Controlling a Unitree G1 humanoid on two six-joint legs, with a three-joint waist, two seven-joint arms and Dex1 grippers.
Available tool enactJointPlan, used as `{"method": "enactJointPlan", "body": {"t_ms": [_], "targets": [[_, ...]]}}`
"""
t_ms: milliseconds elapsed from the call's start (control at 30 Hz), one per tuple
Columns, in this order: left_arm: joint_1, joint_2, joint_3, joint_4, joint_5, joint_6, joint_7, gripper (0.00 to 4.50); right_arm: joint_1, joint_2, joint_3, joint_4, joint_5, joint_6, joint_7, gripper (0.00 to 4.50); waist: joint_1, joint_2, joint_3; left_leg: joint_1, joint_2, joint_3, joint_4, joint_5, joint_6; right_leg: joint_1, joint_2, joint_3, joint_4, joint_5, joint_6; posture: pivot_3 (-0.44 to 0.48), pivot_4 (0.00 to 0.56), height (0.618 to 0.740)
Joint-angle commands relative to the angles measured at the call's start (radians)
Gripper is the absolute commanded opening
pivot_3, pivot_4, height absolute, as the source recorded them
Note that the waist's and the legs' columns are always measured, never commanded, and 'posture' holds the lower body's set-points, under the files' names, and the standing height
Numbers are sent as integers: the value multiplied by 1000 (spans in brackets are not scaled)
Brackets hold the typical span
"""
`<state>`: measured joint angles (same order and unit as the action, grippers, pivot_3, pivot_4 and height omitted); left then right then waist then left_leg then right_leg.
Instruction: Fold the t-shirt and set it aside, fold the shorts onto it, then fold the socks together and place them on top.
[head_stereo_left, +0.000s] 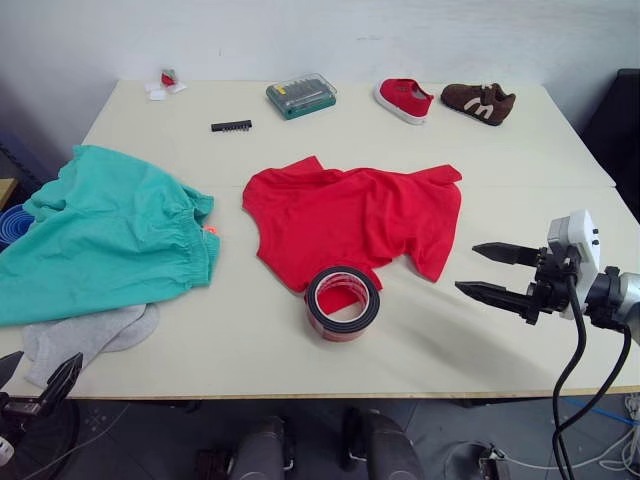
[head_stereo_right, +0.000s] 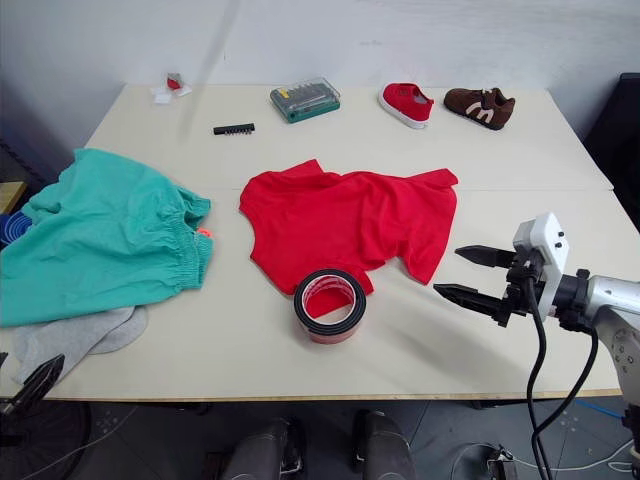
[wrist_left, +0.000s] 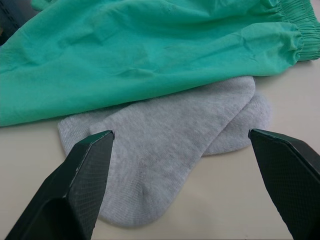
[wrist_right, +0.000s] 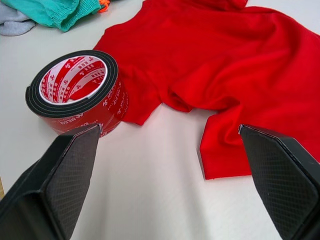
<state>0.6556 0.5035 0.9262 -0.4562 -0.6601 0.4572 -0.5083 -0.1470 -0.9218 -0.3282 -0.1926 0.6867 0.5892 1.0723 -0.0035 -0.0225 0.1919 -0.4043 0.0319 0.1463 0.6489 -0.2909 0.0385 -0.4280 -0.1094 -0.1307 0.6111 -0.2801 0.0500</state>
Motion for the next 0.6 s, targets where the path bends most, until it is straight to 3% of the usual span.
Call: {"method": "enactJointPlan", "body": {"t_ms": [33, 600], "targets": [[3, 13, -11, 10, 28, -23, -18, 4500, 14, -2, -39, -29, 2, -13, -8, 4490, 0, 0, 0, 0, 0, 0, 0, 0, 0, 0, 0, 0, 0, 0, 0, 0, 150, 740], [-52, 38, -24, 27, 6, 15, -24, 4500, 23, -21, -51, -43, -12, -27, -20, 4490, 1, 0, 0, 0, 0, 0, 0, 0, 0, 0, 0, 0, 1, 0, 1, 0, 150, 740]]}}
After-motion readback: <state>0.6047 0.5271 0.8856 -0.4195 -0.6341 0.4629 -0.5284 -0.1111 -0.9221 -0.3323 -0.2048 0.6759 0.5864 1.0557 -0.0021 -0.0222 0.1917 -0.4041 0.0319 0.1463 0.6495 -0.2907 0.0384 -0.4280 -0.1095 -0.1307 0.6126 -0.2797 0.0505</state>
